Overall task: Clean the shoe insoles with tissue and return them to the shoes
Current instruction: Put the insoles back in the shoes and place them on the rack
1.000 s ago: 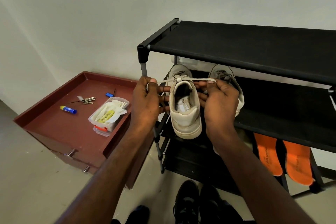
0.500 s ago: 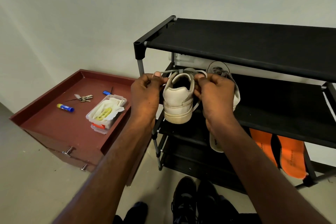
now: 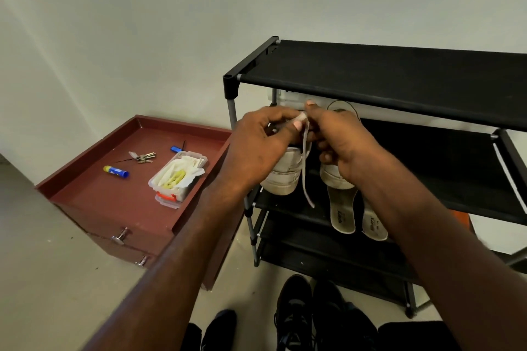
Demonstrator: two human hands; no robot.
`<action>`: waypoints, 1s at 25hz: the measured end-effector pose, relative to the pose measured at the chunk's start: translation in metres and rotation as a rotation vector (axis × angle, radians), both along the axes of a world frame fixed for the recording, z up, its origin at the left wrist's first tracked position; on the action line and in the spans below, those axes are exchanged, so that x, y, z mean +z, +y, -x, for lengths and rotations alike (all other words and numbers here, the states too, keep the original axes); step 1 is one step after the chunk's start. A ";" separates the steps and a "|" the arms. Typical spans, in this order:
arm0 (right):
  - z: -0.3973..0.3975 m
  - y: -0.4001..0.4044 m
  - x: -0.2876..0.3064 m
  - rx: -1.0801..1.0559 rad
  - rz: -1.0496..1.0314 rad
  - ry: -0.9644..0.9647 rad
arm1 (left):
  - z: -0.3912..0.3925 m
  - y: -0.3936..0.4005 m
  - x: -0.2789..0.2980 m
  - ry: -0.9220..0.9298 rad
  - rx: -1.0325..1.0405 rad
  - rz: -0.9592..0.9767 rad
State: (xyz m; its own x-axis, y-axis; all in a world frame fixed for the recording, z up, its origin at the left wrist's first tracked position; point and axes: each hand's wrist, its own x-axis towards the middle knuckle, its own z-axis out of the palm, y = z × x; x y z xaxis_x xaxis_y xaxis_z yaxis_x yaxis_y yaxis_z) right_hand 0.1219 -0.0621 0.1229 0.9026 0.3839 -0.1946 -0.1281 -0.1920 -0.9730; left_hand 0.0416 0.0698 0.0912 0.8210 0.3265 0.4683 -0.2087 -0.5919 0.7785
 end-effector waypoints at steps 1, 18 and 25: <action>-0.002 -0.001 0.003 0.032 0.015 0.044 | 0.005 0.000 0.004 0.023 -0.055 -0.076; 0.014 -0.038 0.087 0.248 0.022 -0.467 | -0.029 0.006 -0.001 -0.045 0.117 -0.001; 0.015 -0.005 0.041 0.100 -0.089 -0.387 | -0.020 0.026 -0.010 -0.053 0.191 0.035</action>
State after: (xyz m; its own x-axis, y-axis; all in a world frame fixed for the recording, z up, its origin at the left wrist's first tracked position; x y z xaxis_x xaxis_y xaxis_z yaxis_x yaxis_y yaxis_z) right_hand 0.1065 -0.0670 0.1644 0.8603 0.4732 0.1899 0.2655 -0.0979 -0.9591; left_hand 0.0620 0.0955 0.0816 0.7172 0.4909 0.4947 -0.1361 -0.5975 0.7903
